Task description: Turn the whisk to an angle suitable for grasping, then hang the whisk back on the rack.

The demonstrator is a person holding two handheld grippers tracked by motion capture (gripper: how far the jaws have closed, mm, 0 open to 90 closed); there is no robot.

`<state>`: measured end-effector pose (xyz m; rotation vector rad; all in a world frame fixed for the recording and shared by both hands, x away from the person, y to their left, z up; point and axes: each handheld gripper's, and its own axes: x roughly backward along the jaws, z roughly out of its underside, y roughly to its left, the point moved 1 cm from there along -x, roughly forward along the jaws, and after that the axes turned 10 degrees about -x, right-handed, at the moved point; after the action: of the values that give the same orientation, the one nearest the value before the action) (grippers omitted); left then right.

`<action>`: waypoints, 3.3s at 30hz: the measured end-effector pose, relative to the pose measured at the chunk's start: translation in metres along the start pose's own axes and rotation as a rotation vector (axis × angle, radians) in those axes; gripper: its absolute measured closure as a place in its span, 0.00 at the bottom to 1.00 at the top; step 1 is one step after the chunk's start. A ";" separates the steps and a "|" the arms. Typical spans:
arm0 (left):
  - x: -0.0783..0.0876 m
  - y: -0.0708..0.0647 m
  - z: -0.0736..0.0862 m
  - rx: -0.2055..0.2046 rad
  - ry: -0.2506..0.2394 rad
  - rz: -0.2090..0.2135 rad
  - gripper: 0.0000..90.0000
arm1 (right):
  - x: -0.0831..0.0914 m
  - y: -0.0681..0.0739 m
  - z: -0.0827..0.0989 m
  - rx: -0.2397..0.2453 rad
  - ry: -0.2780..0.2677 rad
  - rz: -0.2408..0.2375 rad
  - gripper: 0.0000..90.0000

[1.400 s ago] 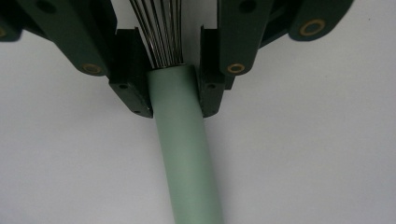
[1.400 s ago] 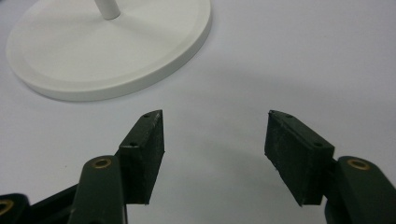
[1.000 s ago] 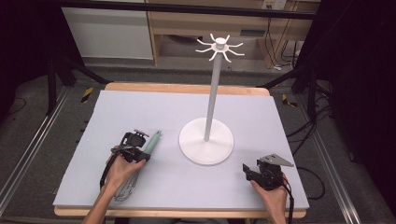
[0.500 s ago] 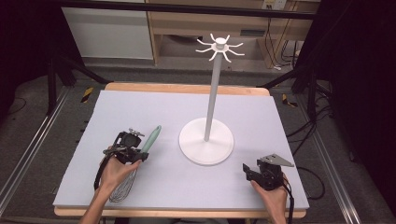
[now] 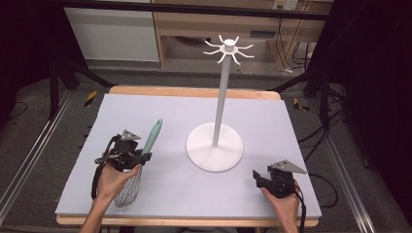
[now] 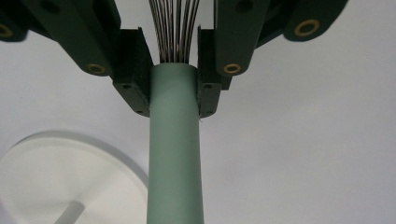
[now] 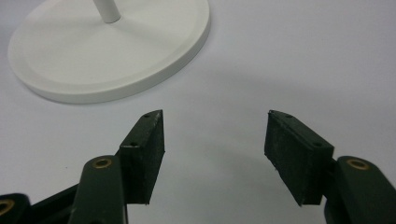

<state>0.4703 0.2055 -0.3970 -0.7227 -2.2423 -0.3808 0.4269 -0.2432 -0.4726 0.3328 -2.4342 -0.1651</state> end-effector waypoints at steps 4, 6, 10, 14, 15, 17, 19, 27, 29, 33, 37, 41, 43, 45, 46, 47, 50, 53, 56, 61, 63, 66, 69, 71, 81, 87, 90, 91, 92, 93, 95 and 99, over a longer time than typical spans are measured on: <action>0.010 -0.001 -0.001 -0.004 -0.067 -0.009 0.76 | 0.000 0.000 0.000 -0.001 -0.003 -0.001 0.42; 0.013 -0.001 -0.001 -0.005 -0.086 -0.011 0.76 | 0.000 0.000 0.000 0.000 -0.004 -0.001 0.43; 0.022 -0.002 -0.002 0.000 -0.152 -0.016 0.76 | 0.000 0.000 0.000 -0.001 -0.005 -0.001 0.43; 0.028 -0.002 -0.002 -0.002 -0.196 -0.012 0.76 | 0.000 0.000 0.000 -0.002 -0.007 -0.001 0.43; 0.029 -0.003 -0.002 -0.003 -0.205 -0.012 0.76 | 0.000 0.000 0.000 -0.004 -0.008 -0.001 0.43; 0.030 -0.003 -0.003 -0.005 -0.215 -0.010 0.76 | 0.000 0.000 0.000 -0.003 -0.009 0.001 0.43; 0.033 -0.004 -0.003 -0.008 -0.248 -0.015 0.76 | 0.001 0.000 0.000 -0.004 -0.012 0.002 0.42; 0.049 -0.002 -0.006 0.000 -0.392 -0.023 0.76 | 0.001 -0.001 0.000 -0.011 -0.026 0.007 0.42; 0.053 -0.002 -0.008 0.001 -0.419 -0.021 0.76 | 0.001 -0.002 0.000 -0.008 -0.031 0.008 0.41; 0.059 -0.002 -0.011 -0.001 -0.453 -0.013 0.76 | 0.002 -0.003 0.000 -0.005 -0.037 0.010 0.40; 0.063 -0.004 -0.016 -0.006 -0.475 -0.001 0.76 | 0.002 -0.003 0.000 -0.004 -0.043 0.015 0.39; 0.067 -0.007 -0.023 -0.019 -0.507 0.004 0.76 | 0.002 -0.002 0.000 0.000 -0.052 0.021 0.37; 0.068 -0.009 -0.027 -0.030 -0.516 0.008 0.76 | 0.002 -0.003 0.000 -0.002 -0.059 0.023 0.37; 0.069 -0.011 -0.032 -0.036 -0.527 0.010 0.76 | 0.002 -0.003 0.000 -0.001 -0.066 0.020 0.36; 0.069 -0.012 -0.035 -0.039 -0.534 0.015 0.76 | 0.001 -0.003 0.000 0.001 -0.067 0.022 0.36; 0.069 -0.013 -0.037 -0.043 -0.539 0.017 0.76 | 0.001 -0.003 0.000 0.002 -0.067 0.022 0.36; 0.069 -0.017 -0.044 -0.052 -0.553 0.023 0.76 | 0.001 -0.003 0.001 0.006 -0.065 0.025 0.35; 0.070 -0.020 -0.050 -0.062 -0.564 0.025 0.76 | 0.001 -0.003 0.001 0.008 -0.072 0.022 0.35; 0.071 -0.023 -0.056 -0.056 -0.580 0.038 0.76 | 0.002 -0.004 0.001 0.007 -0.076 0.026 0.34; 0.074 -0.027 -0.068 -0.074 -0.597 0.041 0.76 | -0.001 -0.004 0.003 0.015 -0.067 0.024 0.34; 0.074 -0.029 -0.072 -0.083 -0.604 0.046 0.76 | -0.001 -0.003 0.003 0.017 -0.069 0.024 0.34; 0.074 -0.031 -0.078 -0.089 -0.611 0.050 0.76 | -0.002 -0.005 0.002 0.016 -0.072 0.025 0.34; 0.075 -0.032 -0.084 -0.096 -0.624 0.062 0.76 | -0.002 -0.005 0.002 0.015 -0.069 0.023 0.34; 0.076 -0.033 -0.087 -0.105 -0.625 0.063 0.76 | -0.002 -0.005 0.002 0.017 -0.070 0.025 0.34; 0.071 -0.038 -0.105 -0.121 -0.643 0.069 0.76 | -0.002 -0.006 0.002 0.018 -0.078 0.032 0.33; 0.071 -0.040 -0.113 -0.133 -0.650 0.075 0.76 | -0.003 -0.006 0.002 0.017 -0.074 0.030 0.33; 0.071 -0.041 -0.116 -0.150 -0.650 0.084 0.76 | -0.002 -0.005 0.002 0.013 -0.075 0.026 0.33; 0.072 -0.042 -0.117 -0.155 -0.648 0.085 0.76 | -0.002 -0.005 0.002 0.013 -0.077 0.027 0.33; 0.072 -0.042 -0.119 -0.158 -0.648 0.084 0.76 | -0.002 -0.006 0.002 0.013 -0.078 0.029 0.33; 0.072 -0.042 -0.121 -0.162 -0.646 0.084 0.76 | -0.002 -0.005 0.002 0.011 -0.078 0.030 0.33; 0.072 -0.043 -0.123 -0.165 -0.649 0.083 0.76 | -0.002 -0.005 0.001 0.017 -0.083 0.031 0.33; 0.070 -0.045 -0.127 -0.167 -0.652 0.094 0.76 | -0.001 -0.004 0.001 0.013 -0.084 0.027 0.33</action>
<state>0.4744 0.1367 -0.2610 -1.1664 -2.7866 -0.3176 0.4280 -0.2464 -0.4752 0.3037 -2.5228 -0.1548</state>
